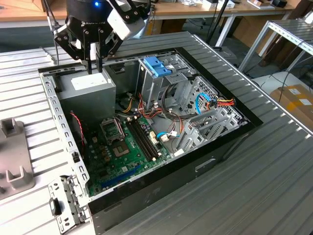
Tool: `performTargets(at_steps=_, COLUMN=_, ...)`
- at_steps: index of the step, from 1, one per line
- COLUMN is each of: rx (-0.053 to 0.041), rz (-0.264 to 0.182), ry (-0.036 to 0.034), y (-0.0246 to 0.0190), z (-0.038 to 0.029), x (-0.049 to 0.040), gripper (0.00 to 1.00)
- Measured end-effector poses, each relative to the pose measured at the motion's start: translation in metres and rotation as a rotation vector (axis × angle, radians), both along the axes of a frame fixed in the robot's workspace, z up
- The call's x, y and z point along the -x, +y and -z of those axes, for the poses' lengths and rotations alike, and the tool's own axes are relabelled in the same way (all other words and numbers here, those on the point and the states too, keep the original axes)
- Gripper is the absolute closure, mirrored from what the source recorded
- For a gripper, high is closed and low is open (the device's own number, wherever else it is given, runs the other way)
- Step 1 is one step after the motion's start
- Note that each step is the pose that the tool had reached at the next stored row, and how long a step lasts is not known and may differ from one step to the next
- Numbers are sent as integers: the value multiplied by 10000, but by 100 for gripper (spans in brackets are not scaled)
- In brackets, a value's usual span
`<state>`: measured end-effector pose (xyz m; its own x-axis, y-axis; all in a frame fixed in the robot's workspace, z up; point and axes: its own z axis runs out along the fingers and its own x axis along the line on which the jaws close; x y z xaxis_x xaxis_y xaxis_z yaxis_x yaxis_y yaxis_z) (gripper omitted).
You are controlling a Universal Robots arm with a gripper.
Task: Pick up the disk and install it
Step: 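Reach for the disk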
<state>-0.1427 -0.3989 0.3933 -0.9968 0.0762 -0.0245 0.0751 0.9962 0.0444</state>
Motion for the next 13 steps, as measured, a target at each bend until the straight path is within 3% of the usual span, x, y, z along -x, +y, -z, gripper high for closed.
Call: performTargets(at_steps=13, rx=-1, rz=0, ry=0, y=0, z=0, x=87, gripper=71)
